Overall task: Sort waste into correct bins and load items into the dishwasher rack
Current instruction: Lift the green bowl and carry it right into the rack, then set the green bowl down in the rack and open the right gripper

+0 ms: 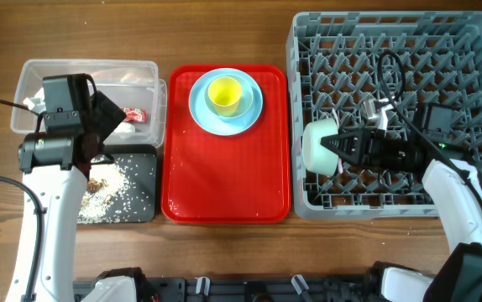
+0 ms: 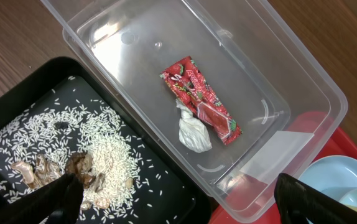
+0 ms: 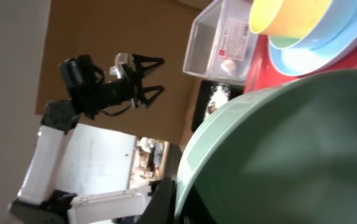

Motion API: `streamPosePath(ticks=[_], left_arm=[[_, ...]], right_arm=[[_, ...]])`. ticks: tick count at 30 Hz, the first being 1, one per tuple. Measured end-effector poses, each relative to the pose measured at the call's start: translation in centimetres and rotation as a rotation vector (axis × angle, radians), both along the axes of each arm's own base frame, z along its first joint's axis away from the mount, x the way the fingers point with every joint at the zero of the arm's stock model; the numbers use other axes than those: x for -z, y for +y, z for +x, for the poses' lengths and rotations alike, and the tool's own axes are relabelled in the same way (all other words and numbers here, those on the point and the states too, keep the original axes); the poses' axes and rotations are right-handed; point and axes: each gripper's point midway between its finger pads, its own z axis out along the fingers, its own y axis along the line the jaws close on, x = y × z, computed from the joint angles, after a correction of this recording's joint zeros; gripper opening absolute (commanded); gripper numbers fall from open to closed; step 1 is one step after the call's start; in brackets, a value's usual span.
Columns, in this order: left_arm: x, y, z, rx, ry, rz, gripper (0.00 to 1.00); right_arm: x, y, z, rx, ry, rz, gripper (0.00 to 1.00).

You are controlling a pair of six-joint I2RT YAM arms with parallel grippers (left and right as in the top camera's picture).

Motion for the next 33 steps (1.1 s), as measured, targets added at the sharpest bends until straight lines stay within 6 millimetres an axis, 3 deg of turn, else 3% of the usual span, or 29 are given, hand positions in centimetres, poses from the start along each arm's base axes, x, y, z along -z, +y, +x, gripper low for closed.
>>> streamPosePath(ticks=[14,20,26,33], left_arm=[[0.0,0.0,0.0,0.0,0.0,0.0,1.0],[0.0,0.0,0.0,0.0,0.0,0.0,1.0],[0.0,0.0,0.0,0.0,0.0,0.0,1.0],[0.0,0.0,0.0,0.0,0.0,0.0,1.0]], right_arm=[[2.4,-0.5,0.3,0.043,0.044,-0.123,0.09],[3.9,-1.1,0.7,0.07,0.047,-0.216,0.22],[4.8,-1.8,1.0,0.095,0.041,-0.274,0.46],[5.3,-3.9,1.6,0.168,0.055,-0.305,0.5]])
